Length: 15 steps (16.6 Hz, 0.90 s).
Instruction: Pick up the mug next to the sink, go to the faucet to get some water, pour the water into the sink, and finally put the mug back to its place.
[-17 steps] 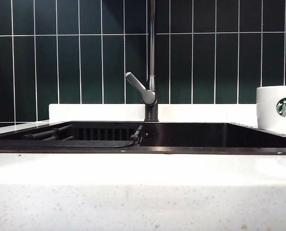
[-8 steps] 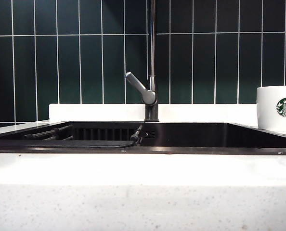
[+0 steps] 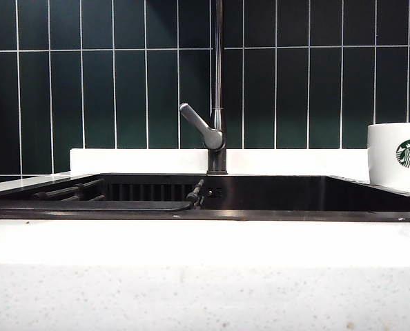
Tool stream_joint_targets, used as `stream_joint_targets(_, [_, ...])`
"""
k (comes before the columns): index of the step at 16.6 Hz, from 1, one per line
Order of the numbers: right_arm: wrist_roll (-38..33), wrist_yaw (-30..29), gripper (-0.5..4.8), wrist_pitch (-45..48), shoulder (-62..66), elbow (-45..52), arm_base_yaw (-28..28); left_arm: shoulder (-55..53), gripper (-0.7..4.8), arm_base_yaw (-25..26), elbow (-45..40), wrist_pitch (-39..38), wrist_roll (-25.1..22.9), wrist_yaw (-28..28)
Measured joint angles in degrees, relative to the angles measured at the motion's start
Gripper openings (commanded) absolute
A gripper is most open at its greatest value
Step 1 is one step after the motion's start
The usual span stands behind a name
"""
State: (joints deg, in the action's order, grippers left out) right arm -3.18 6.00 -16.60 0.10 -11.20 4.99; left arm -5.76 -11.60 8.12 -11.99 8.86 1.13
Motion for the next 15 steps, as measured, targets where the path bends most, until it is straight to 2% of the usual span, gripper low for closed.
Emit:
stream_joint_targets(5, [0.11, 1.55, -0.01, 1.05, -0.02, 1.66, -0.02, -0.02, -0.05, 0.0, -4.94, 3.19, 0.0, 0.15])
stream_joint_targets(9, [4.07, 1.75, -0.01, 2.16, -0.02, 4.87, -0.02, 0.04, -0.05, 0.0, -5.55, 3.45, -1.05, 0.2])
stream_joint_targets(15, [4.33, 1.75, -0.01, 6.45, -0.04, 9.57, -0.02, 0.07, -0.05, 0.0, -5.62, 3.48, -2.71, 0.17])
